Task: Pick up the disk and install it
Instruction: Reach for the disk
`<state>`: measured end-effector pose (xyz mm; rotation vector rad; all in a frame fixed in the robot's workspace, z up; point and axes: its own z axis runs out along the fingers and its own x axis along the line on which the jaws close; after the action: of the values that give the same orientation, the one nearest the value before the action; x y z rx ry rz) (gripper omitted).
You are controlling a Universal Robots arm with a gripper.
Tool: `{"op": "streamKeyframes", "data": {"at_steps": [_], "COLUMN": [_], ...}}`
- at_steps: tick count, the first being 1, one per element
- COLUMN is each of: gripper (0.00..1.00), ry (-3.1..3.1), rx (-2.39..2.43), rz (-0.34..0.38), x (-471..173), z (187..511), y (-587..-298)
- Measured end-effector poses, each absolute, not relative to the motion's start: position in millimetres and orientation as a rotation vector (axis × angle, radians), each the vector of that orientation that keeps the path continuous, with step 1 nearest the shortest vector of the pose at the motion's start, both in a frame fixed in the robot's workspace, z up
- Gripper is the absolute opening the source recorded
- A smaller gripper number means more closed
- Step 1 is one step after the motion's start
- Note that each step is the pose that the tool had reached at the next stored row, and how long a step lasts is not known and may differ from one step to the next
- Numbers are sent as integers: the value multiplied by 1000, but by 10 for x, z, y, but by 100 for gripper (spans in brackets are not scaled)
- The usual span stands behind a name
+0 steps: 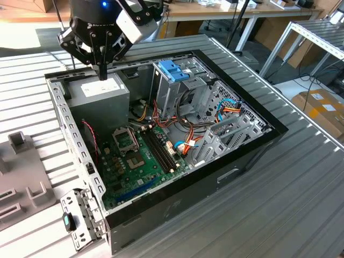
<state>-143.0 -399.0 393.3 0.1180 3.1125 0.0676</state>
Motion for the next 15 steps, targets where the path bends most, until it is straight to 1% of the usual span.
{"op": "streamKeyframes", "data": {"at_steps": [15], "gripper": [11], "ry": [3112], "rx": [118], "rz": [68], "x": [-1532], "z": [3933], "y": [-3989]}}
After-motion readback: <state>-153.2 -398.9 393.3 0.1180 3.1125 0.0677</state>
